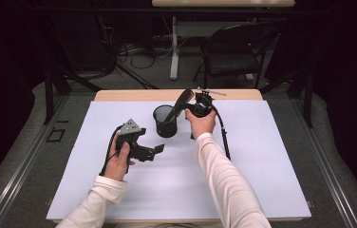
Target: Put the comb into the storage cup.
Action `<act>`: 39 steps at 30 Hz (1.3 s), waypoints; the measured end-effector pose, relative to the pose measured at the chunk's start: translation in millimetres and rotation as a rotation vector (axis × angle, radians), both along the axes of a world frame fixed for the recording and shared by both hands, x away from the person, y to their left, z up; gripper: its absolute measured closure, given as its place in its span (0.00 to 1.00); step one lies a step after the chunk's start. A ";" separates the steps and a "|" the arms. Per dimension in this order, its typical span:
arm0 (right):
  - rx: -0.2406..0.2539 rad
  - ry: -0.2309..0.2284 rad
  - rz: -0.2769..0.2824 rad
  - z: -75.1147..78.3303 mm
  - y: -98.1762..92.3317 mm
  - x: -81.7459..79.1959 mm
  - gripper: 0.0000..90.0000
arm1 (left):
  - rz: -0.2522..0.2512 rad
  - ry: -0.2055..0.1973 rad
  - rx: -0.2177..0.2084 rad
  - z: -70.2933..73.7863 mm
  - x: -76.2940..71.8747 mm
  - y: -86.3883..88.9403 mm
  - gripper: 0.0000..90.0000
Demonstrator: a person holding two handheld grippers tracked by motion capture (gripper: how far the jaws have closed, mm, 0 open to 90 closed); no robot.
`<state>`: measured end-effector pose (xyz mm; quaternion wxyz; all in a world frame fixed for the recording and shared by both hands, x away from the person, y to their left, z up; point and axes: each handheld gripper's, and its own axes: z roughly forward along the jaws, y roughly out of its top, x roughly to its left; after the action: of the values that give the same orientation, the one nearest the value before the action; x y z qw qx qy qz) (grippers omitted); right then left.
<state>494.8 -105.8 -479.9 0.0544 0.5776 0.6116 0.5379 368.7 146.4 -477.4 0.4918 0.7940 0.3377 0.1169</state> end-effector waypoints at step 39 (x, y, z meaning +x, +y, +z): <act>-0.109 -0.071 0.058 5.6 -0.3 -5.8 0.49 | 0.000 0.004 0.007 -1.6 0.9 -0.7 0.00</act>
<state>488.9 -106.1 -474.3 0.0922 0.5365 0.6540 0.5253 369.7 145.7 -479.0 0.4883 0.7959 0.3383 0.1168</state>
